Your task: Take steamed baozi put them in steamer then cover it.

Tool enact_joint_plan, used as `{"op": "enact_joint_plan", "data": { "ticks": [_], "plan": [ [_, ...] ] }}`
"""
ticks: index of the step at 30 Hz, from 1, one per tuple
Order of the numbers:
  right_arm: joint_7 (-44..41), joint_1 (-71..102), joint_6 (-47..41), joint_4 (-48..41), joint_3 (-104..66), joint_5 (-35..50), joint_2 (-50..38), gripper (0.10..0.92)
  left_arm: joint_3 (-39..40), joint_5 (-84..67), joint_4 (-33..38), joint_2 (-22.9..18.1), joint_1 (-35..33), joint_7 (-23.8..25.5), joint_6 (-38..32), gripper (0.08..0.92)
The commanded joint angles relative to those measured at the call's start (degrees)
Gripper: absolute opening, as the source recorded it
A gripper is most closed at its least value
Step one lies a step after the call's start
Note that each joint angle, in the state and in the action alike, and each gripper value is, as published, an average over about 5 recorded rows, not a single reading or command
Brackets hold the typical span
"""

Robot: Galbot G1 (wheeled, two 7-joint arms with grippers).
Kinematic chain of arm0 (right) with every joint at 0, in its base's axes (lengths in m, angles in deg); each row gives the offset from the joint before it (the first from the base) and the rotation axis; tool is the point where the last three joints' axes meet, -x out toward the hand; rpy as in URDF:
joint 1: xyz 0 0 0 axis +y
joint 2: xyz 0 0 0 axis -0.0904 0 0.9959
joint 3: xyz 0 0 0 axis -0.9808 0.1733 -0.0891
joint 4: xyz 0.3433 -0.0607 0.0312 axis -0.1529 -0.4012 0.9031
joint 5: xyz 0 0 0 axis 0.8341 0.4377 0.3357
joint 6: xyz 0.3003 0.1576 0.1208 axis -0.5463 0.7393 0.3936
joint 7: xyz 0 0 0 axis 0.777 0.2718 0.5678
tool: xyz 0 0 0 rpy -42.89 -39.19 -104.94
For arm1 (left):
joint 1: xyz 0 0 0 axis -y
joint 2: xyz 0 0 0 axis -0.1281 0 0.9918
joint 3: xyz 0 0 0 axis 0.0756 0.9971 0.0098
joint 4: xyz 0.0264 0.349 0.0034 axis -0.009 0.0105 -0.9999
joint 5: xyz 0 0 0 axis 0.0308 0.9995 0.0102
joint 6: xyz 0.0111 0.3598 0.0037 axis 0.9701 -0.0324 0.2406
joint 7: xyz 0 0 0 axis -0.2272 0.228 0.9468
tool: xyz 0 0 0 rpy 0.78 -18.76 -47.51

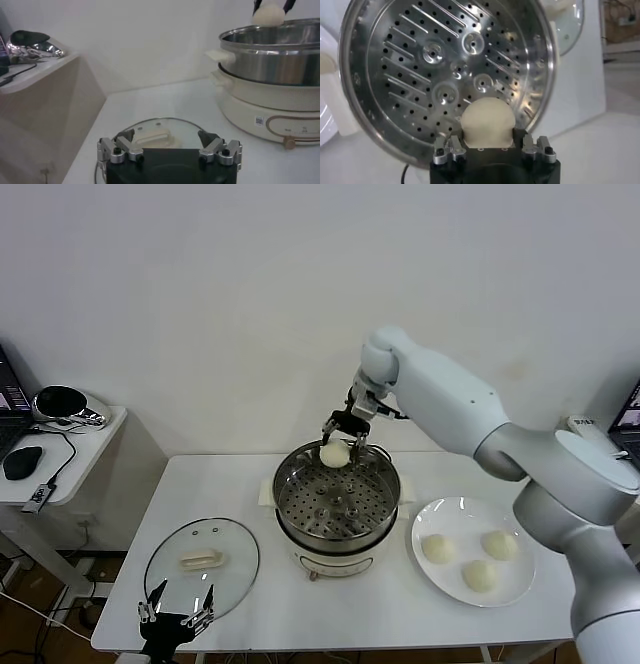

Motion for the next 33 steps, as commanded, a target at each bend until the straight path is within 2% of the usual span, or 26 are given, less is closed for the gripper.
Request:
{"op": "enact_joint_plan", "data": {
  "ticks": [1,14,17,21,24,28,33],
  "plan": [
    [-0.31,1.70,0.88,-0.87,0.23,-5.91,1.50,0.602,-0.09,-0.04,0.01,-0.09,-0.09,0.05,0.03,0.823],
    [2.79,3.26,0.87,-5.89,-2.03,-9.78,4.46,0.608,0.31,0.13,-0.48,-0.63,-0.07,0.01,-0.07,0.823],
    [4.10,3.41,0.85,-6.21,-1.93,-9.76,4.65,0.658,0.39,0.19,-0.51,-0.74,-0.04,0.02,-0.07,0.823],
    [5.92,3.28,0.80,-6.48,-1.42,-8.74,4.56,0.768,0.45,0.26,-0.62,-0.78,-0.07,0.02,-0.08,0.823],
    [5.84,2.80,0.77,-6.74,-1.16,-6.48,4.31,0.813,0.41,0.28,-0.64,-0.76,-0.09,0.04,-0.12,0.823],
    [-0.01,1.20,-2.92,-1.95,-2.57,0.86,1.77,0.822,0.29,0.23,-0.40,-0.47,-0.26,0.22,-0.10,0.823],
    [-4.18,-3.52,-17.38,9.82,-1.83,10.26,-5.94,0.823,0.32,0.44,-0.43,-0.29,0.06,0.36,0.07,0.823]
  ]
}}
